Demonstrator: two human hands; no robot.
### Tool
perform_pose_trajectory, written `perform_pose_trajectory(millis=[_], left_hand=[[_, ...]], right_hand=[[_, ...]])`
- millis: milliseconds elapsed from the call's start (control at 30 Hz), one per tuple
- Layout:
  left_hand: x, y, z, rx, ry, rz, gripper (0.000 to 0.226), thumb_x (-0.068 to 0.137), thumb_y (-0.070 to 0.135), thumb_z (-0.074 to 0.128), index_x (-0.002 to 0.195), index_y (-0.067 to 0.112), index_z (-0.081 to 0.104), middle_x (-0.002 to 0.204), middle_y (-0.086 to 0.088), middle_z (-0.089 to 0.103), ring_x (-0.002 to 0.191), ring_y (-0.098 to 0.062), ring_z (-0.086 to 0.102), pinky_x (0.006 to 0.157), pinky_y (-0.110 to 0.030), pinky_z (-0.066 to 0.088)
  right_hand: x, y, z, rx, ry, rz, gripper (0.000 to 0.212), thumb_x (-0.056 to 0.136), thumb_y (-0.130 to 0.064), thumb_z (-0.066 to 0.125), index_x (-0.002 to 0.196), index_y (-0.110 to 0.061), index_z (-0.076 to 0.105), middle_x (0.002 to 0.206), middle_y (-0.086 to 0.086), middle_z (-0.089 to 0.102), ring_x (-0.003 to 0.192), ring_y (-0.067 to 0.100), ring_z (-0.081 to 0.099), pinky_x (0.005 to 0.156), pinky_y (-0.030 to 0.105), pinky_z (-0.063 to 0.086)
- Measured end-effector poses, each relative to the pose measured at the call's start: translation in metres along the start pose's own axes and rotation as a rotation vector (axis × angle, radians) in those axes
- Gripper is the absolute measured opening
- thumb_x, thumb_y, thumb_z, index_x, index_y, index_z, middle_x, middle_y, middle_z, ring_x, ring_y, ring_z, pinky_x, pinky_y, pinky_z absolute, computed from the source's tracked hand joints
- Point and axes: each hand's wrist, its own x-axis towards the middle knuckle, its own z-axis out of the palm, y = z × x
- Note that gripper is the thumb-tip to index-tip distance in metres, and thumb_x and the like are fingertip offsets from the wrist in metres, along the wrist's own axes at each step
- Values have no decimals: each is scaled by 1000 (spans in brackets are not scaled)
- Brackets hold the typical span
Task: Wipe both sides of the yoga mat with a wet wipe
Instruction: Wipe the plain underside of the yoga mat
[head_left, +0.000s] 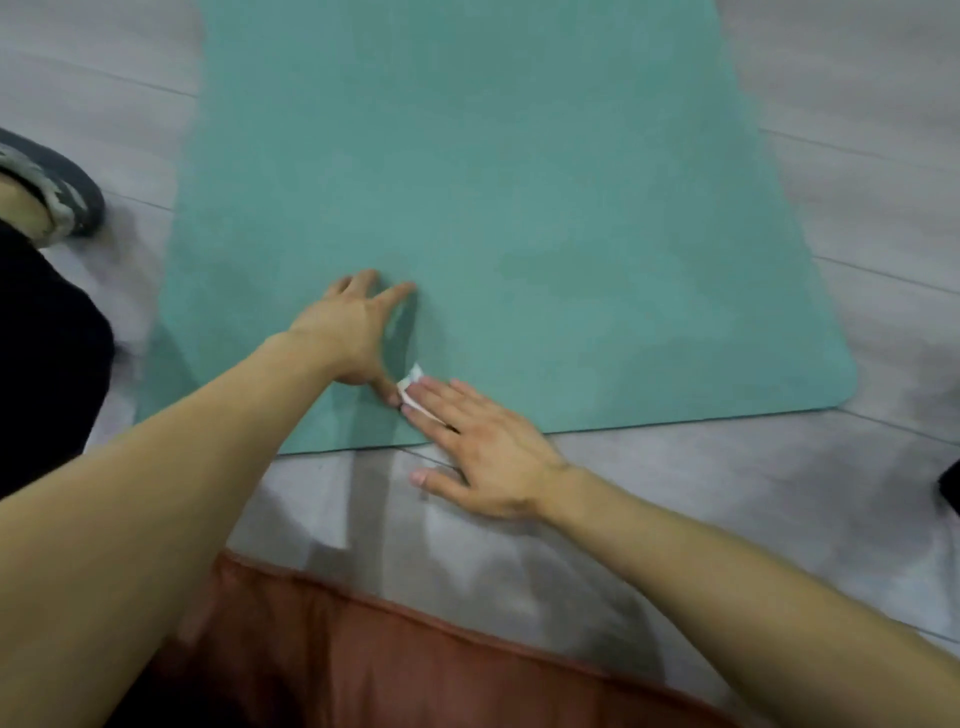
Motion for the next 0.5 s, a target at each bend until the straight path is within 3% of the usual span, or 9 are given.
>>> perform_pose_trajectory(millis=[33, 100, 200, 267, 300, 367, 433, 500], left_hand=[[6, 1, 1, 12, -31, 4, 159, 37, 69, 97, 166, 34, 12, 166, -15, 21, 153, -36, 24, 125, -44, 30], [11, 2, 5, -12, -42, -18, 163, 34, 66, 99, 166, 37, 9, 169, -12, 16, 155, -34, 21, 125, -45, 31], [8, 4, 8, -24, -4, -47, 162, 33, 68, 98, 164, 45, 7, 173, -4, 10, 158, -31, 17, 122, -49, 36], [6, 6, 5, -27, 11, -62, 162, 32, 66, 99, 164, 46, 8, 174, -4, 9, 159, -31, 17, 120, -50, 39], [6, 8, 4, -25, 12, -64, 162, 32, 64, 100, 164, 45, 8, 174, -4, 10, 159, -31, 17, 119, -51, 40], [7, 10, 3, -18, 16, -58, 163, 31, 64, 100, 164, 44, 9, 173, -5, 12, 158, -31, 19, 118, -50, 41], [8, 7, 3, -17, 16, -44, 164, 29, 67, 99, 164, 45, 9, 174, -5, 12, 158, -31, 20, 120, -49, 39], [8, 5, 4, -19, 18, -37, 166, 27, 69, 98, 165, 45, 8, 174, -5, 12, 158, -32, 21, 122, -48, 37]], right_hand=[[1, 20, -5, -23, 0, -30, 70, 109, -57, 36, 166, -17, 27, 174, 5, 20, 162, 19, 13, 132, 40, 10], [-3, 80, -21, -59, 28, 117, 66, 110, -54, 30, 167, -22, 22, 175, 1, 18, 162, 19, 13, 132, 41, 10], [-16, 184, -58, -75, 150, 662, 74, 105, -59, 18, 167, -19, 22, 175, 4, 16, 162, 22, 13, 132, 44, 10], [-7, 197, -68, 41, 259, 928, 87, 98, -65, 11, 166, -13, 24, 175, 8, 15, 162, 25, 11, 132, 41, 6], [6, 179, -62, 113, 318, 953, 89, 98, -66, 13, 166, -9, 25, 175, 11, 16, 162, 26, 11, 132, 40, 7], [34, 115, -32, 158, 336, 697, 82, 103, -60, 27, 164, -5, 29, 173, 14, 22, 162, 26, 14, 132, 36, 9], [46, 42, -5, 169, 143, 246, 74, 106, -53, 39, 163, -6, 33, 171, 15, 26, 161, 26, 18, 132, 35, 9], [39, 25, -5, 140, 30, -8, 66, 107, -47, 45, 161, -10, 38, 170, 12, 32, 159, 25, 23, 132, 38, 14]])
